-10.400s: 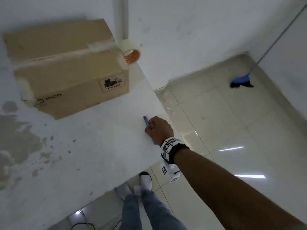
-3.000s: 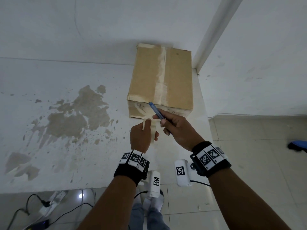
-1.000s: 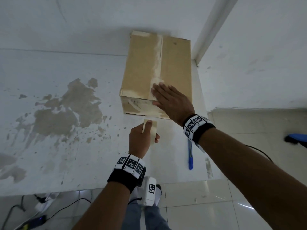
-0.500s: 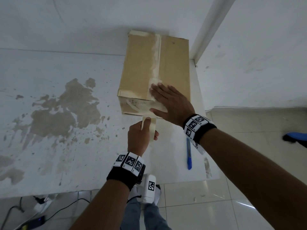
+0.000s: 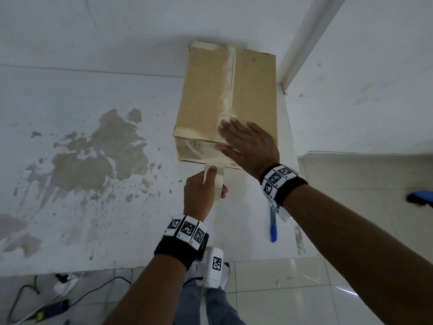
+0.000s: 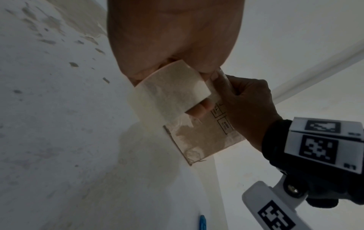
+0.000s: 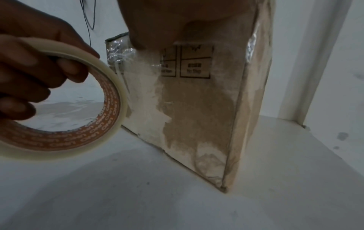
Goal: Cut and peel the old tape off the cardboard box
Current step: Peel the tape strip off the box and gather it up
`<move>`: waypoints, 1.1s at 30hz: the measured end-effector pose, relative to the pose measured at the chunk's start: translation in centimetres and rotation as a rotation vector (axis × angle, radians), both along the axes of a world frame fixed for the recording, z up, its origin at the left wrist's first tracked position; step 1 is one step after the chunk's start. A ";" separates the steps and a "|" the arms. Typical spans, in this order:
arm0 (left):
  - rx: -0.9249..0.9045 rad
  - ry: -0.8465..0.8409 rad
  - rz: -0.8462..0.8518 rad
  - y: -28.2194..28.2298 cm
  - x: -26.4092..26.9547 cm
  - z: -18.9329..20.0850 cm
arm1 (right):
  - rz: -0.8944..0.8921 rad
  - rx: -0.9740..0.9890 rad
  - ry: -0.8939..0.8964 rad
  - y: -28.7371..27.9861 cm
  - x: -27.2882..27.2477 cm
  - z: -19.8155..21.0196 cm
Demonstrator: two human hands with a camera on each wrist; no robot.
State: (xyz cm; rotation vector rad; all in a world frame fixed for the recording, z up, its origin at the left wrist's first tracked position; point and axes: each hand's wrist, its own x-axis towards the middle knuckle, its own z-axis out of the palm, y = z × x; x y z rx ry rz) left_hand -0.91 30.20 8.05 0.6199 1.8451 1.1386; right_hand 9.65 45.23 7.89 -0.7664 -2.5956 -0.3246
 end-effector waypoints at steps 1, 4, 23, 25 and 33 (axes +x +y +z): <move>0.003 -0.006 0.002 0.1 0.0 0.1 | 0.000 0.000 -0.016 0.0 0.1 0.0; 0.010 -0.001 -0.001 0.3 -0.1 0.4 | 0.000 -0.028 -0.048 0.0 0.2 0.2; 0.003 -0.030 0.033 0.6 -0.2 0.8 | -0.051 -0.125 -0.199 -0.7 -0.1 1.8; 0.014 -0.044 0.041 0.7 -0.2 0.9 | -0.063 -0.155 -0.182 -0.8 -0.1 2.1; 0.040 -0.037 0.051 0.4 -0.4 1.4 | -0.120 -0.243 -0.044 -1.5 -0.8 2.9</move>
